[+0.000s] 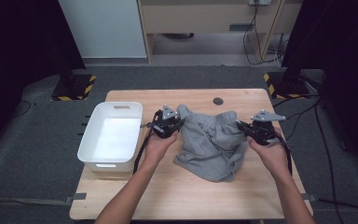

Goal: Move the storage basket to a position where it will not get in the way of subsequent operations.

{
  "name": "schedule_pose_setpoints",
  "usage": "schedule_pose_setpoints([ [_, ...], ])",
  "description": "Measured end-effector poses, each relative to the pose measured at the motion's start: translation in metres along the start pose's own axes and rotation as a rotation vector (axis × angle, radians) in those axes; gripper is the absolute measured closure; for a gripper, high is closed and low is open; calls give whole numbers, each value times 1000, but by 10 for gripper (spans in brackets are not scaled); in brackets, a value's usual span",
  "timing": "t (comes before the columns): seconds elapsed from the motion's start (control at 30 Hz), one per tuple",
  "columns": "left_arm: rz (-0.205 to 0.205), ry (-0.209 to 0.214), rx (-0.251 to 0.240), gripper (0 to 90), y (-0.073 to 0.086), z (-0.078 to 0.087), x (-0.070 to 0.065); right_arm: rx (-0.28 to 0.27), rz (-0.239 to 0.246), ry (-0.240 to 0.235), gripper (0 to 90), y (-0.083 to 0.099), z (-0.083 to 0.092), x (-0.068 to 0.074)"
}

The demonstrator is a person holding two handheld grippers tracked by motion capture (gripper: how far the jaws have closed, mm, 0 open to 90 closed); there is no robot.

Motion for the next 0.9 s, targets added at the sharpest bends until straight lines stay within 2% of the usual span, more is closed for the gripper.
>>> schedule_pose_setpoints([
  [0.2, -33, -11, -28, 818, -14, 23, 5, -72, -45, -23, 866, -11, 14, -12],
  [0.37, -67, -38, -34, 817, -22, 38, 10, -86, -35, -7, 867, -20, 25, -18],
  [0.57, -76, -53, -31, 818, -26, 46, 19, -99, -31, 3, 867, -29, 33, -22],
  [0.8, -72, -53, -28, 818, -27, 48, 24, -101, -17, 5, 867, -37, 35, -21],
  [0.9, -84, -52, -23, 818, -27, 49, 25, -97, -12, 6, 867, -39, 35, -20],
])
Point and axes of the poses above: each handheld gripper's, and its own axes: z roughly backward along the jaws, y roughly out of its underside, x roughly to its left, the point moved 8 cm from there along -z, roughly forward along the jaws, and after that the axes turned 11 degrees about x, right-handed, at the moved point
